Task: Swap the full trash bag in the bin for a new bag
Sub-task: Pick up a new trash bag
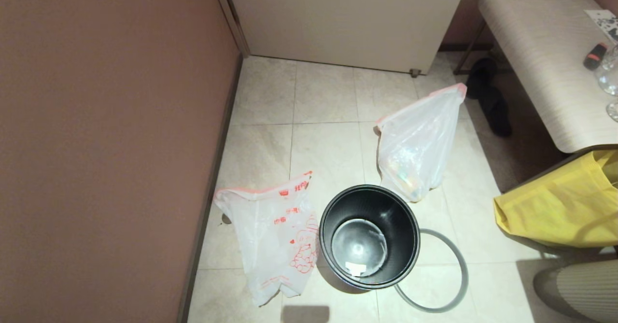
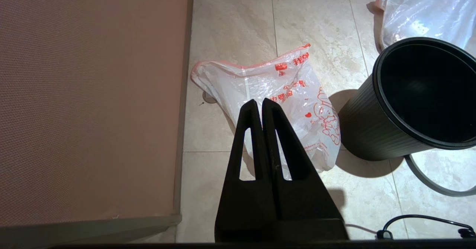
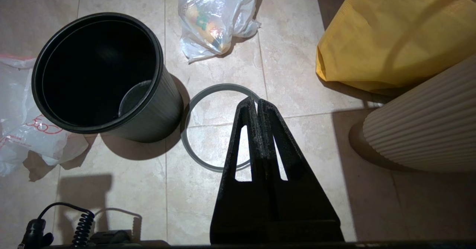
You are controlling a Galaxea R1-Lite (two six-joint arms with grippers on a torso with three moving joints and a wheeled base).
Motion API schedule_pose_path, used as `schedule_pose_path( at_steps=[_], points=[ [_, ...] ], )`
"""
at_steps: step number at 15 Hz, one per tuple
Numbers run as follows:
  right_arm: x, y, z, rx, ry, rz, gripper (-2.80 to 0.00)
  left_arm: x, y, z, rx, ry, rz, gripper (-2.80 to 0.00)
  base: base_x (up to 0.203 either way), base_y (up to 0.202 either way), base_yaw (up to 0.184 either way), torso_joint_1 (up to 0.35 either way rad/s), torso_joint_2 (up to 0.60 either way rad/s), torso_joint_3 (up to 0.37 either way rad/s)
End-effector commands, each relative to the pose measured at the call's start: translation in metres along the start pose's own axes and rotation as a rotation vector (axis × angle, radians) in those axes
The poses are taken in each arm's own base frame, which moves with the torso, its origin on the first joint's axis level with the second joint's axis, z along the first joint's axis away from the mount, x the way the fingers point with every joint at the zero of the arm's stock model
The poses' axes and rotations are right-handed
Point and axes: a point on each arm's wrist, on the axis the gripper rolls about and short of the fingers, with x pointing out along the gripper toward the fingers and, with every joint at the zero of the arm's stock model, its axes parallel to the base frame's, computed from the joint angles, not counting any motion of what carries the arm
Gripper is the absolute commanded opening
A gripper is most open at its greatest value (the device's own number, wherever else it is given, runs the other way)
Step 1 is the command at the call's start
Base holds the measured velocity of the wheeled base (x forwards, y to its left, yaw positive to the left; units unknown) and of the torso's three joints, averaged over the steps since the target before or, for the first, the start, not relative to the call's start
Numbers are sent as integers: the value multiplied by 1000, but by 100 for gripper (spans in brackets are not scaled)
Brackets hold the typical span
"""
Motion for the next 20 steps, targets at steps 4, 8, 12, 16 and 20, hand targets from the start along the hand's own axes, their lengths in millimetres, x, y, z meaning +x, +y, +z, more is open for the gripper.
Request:
schedule_pose_path(
  at_steps=[4,8,12,16,20],
  points=[
    [0,0,-1,2,4,0,-280,0,0,0,0,-1,1,-280,0,0,0,0,0,0],
    [0,0,-1,2,4,0,-280,0,0,0,33,3,-7,-280,0,0,0,0,0,0],
    [0,0,-1,1,4,0,-280,0,0,-1,16,5,-4,-280,0,0,0,0,0,0],
    [0,0,-1,2,4,0,-280,-1,-1,7,111,-2,-16,-280,0,0,0,0,0,0],
    [0,0,-1,1,4,0,-280,12,-2,54,239,47,-37,-280,0,0,0,0,0,0]
  ],
)
